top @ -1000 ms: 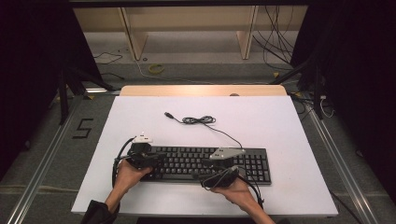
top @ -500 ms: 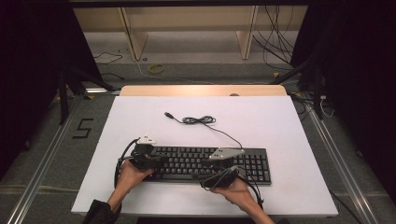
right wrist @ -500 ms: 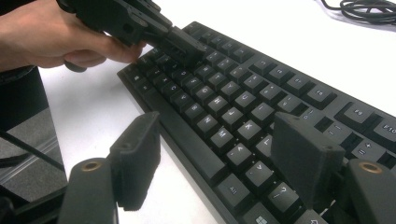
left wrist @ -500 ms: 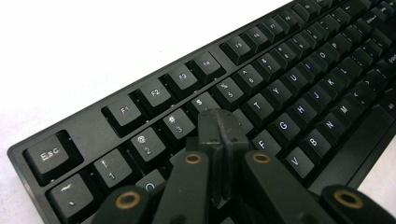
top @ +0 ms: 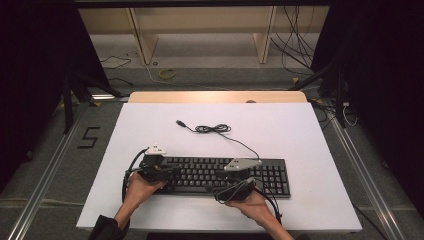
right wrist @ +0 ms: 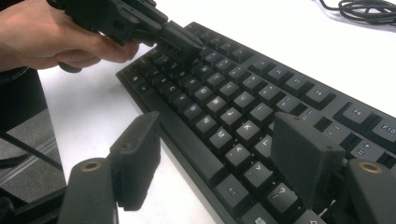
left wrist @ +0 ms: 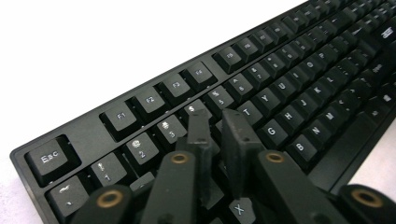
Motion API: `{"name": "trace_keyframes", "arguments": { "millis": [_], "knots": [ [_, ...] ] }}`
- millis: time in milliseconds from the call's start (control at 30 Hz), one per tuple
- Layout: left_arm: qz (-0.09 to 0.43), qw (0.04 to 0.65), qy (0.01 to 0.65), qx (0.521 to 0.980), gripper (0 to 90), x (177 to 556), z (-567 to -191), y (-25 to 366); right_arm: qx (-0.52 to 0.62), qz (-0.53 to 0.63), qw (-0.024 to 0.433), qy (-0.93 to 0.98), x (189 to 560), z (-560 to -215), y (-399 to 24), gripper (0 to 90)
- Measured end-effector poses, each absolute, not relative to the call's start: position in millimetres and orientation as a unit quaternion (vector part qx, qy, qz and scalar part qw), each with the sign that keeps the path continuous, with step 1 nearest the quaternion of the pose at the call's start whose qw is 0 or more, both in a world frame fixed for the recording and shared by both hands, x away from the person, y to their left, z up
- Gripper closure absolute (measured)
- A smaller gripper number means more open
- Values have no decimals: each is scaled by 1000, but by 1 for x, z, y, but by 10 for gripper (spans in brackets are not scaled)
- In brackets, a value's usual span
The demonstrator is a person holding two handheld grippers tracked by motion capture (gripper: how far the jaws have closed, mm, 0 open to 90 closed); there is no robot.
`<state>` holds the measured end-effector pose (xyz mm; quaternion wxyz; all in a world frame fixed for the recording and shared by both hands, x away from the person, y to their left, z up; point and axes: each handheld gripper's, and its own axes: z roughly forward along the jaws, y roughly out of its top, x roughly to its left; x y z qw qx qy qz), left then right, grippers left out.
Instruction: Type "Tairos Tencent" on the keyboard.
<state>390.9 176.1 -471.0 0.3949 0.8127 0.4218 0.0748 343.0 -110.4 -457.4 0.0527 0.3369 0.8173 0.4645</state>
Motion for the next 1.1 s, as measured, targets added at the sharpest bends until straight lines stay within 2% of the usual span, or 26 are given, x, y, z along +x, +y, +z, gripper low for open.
{"name": "trace_keyframes", "arguments": {
  "millis": [333, 700, 800, 1100],
  "knots": [
    [61, 430, 431, 791, 565, 386, -468, 184, 338, 468, 58, 814, 343, -456, -112, 342],
    [58, 455, 437, 774, 389, 379, -464, 190, 337, 473, 61, 811, 347, -456, -111, 400],
    [47, 465, 440, 767, 360, 378, -464, 191, 333, 474, 58, 813, 347, -456, -109, 440],
    [53, 473, 437, 764, 345, 374, -460, 189, 327, 461, 64, 823, 349, -456, -98, 671]
  ]
}}
